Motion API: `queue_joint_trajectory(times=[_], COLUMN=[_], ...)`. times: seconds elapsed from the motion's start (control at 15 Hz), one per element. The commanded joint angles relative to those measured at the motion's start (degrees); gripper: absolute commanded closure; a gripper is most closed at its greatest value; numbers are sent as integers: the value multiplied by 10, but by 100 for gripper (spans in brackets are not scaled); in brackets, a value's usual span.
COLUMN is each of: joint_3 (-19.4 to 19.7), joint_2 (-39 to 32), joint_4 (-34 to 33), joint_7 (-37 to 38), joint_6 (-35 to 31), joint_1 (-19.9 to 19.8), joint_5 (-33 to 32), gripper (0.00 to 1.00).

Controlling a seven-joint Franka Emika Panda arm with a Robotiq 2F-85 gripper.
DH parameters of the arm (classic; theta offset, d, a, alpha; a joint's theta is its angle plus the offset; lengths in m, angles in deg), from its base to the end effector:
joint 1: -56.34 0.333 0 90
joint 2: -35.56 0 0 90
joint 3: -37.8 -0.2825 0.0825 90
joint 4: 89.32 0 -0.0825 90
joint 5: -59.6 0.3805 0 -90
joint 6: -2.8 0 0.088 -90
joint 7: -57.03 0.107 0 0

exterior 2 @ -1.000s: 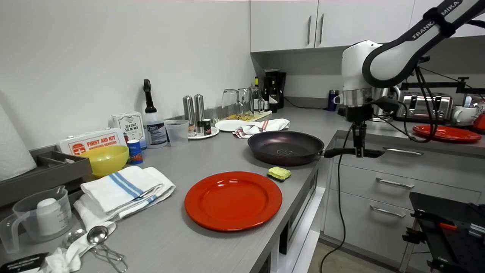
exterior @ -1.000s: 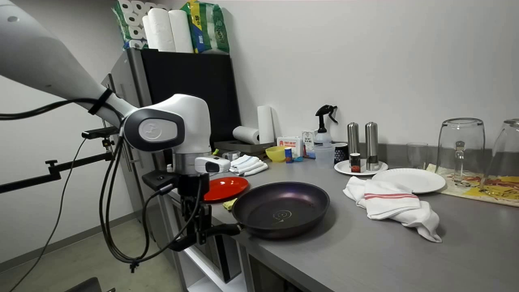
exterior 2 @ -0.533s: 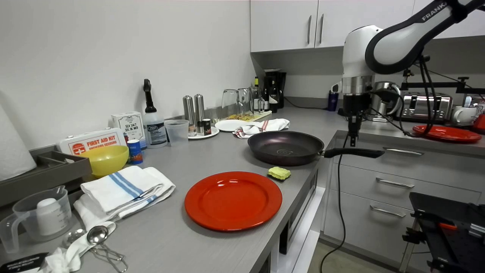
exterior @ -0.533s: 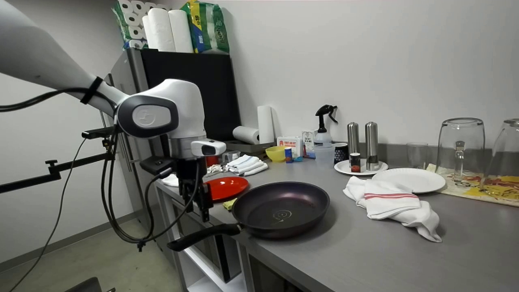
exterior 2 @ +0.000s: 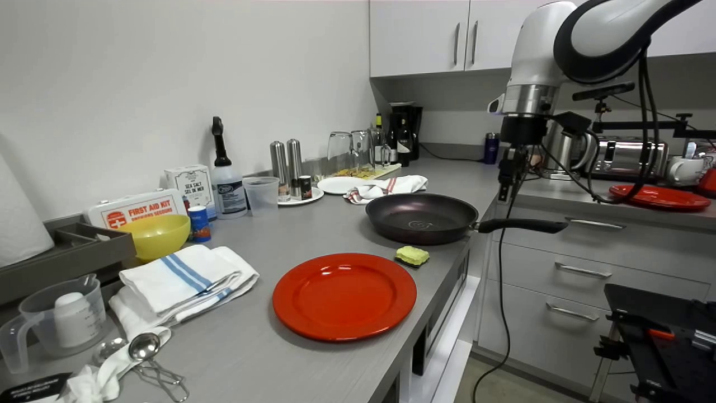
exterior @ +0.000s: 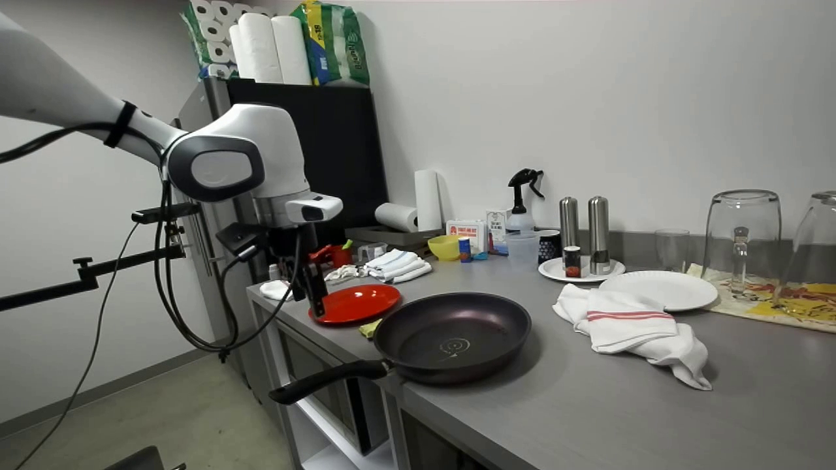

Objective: Move the pan to the left then move it forwards.

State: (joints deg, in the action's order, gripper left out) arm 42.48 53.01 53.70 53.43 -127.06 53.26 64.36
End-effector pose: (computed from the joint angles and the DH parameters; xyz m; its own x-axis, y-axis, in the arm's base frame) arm 0.4436 -0.0576 0.3726 0.9894 -0.1234 0.0764 -0.1166 -0.9893 -0.0872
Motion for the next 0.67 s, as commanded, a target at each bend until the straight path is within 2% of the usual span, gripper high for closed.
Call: queue_joint_trajectory(times=[0.0, 0.2, 0.6], joint_3=[-22, -49, -109], joint_2=[3, -9, -43], joint_4=[30, 49, 55], joint_7=[78, 160, 321], joint_6=[-62, -118, -184], joint_1=[7, 9, 16], joint_5=[25, 24, 17], gripper=[0, 0, 0])
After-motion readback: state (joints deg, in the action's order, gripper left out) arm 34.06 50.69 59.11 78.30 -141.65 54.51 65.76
